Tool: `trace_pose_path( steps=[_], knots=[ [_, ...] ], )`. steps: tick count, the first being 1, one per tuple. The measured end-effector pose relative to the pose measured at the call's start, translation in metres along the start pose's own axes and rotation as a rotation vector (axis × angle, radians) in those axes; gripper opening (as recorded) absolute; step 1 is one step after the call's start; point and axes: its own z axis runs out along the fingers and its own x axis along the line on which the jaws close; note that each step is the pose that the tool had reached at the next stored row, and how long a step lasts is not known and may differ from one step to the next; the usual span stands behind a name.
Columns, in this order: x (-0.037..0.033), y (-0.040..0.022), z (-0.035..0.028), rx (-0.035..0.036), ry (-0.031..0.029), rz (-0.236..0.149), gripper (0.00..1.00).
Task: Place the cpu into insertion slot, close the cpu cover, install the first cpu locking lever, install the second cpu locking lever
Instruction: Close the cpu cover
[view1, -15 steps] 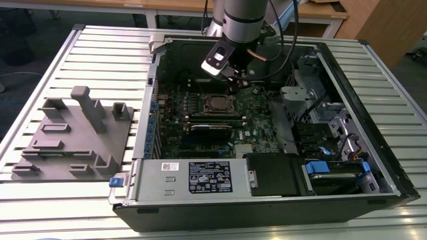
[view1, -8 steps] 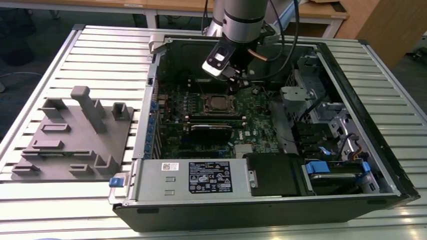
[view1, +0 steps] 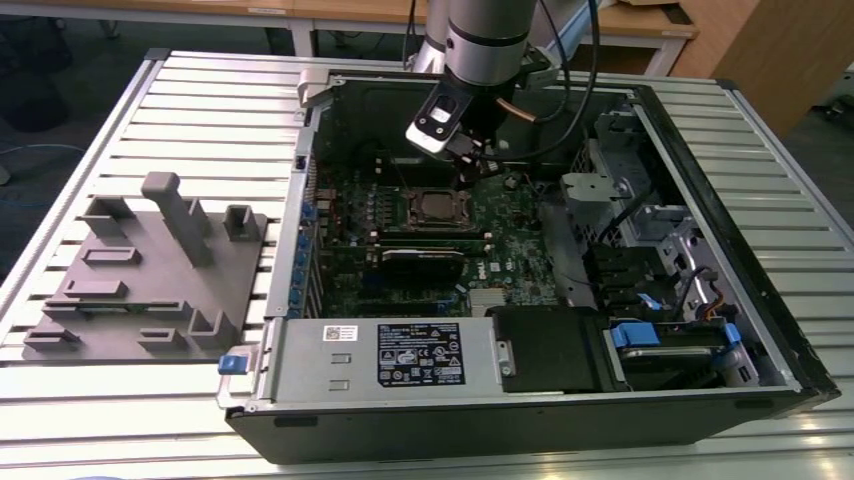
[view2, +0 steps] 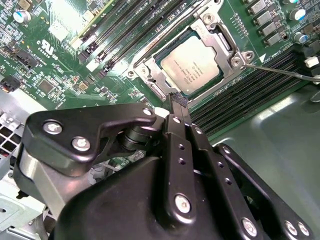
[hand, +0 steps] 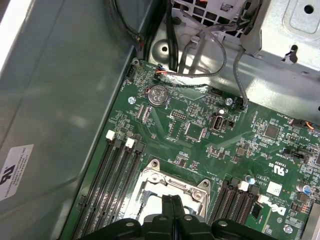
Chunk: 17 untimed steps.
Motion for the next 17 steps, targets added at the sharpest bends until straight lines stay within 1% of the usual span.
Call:
trace_pose_path(
  steps=[10,17],
  knots=[
    [0.0,0.0,0.0,0.0,0.0001,-0.002,0.11],
    [0.0,0.0,0.0,0.0008,0.0011,-0.027,0.11]
  ],
)
